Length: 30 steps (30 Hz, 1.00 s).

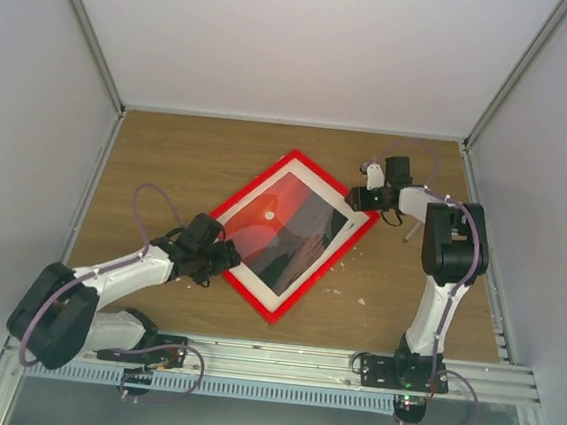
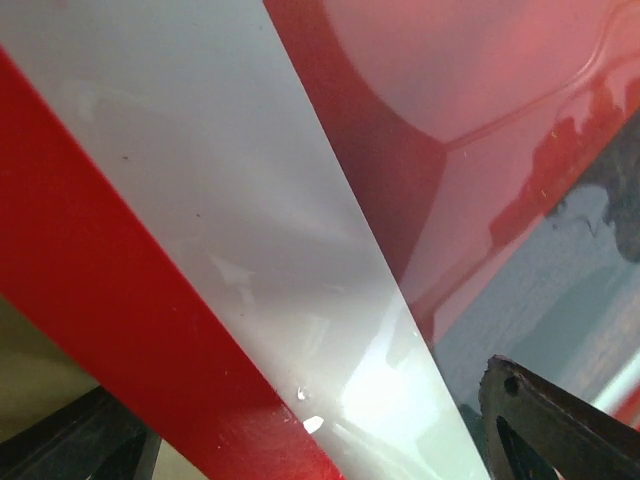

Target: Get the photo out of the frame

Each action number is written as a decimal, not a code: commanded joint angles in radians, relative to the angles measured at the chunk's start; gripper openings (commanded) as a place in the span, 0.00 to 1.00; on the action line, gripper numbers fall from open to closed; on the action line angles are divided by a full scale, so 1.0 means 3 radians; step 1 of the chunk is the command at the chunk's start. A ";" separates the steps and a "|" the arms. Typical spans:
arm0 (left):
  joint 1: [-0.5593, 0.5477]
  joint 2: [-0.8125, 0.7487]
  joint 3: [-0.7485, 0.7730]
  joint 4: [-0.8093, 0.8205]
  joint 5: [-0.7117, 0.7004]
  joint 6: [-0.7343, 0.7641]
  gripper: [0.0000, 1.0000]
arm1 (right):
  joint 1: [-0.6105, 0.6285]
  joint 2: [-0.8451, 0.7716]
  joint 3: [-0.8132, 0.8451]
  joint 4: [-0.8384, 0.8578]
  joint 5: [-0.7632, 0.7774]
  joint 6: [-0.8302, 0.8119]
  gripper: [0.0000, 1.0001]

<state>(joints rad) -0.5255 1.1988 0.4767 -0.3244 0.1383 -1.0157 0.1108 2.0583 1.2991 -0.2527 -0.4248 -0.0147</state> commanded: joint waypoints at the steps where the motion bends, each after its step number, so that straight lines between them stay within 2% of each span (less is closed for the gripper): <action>1: 0.0023 0.0596 0.0171 0.0129 -0.0273 0.0498 0.86 | 0.0086 -0.0210 -0.0619 -0.0303 -0.0141 0.0389 0.52; 8: 0.0117 0.1599 0.1077 0.0030 -0.0379 0.1035 0.86 | 0.0088 -0.0874 -0.1498 0.0028 -0.0152 0.0877 0.51; 14: 0.0265 0.2060 0.1791 -0.0042 -0.0369 0.1397 0.85 | 0.0087 -0.1381 -0.1945 0.0129 -0.0066 0.1113 0.51; 17: 0.0283 0.2161 0.1988 -0.0137 -0.0391 0.1504 0.86 | 0.0086 -0.1578 -0.2140 0.0179 0.0020 0.1181 0.53; 20: 0.0285 0.2027 0.1906 -0.0194 -0.0429 0.1465 0.88 | 0.0087 -0.1735 -0.2210 0.0179 0.0225 0.1200 0.58; 25: 0.0294 0.1702 0.1582 -0.0388 -0.0730 0.1325 0.89 | 0.0103 -0.1996 -0.2202 0.0121 0.0513 0.1230 0.73; 30: 0.0290 0.1384 0.1253 -0.0433 -0.0793 0.1258 0.91 | 0.0159 -0.2129 -0.2198 0.0096 0.0629 0.1229 0.82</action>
<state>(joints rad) -0.4309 1.6711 0.9142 -0.4225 -0.1123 -0.6086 0.1402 1.4536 0.6460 -0.1982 -0.2584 0.3389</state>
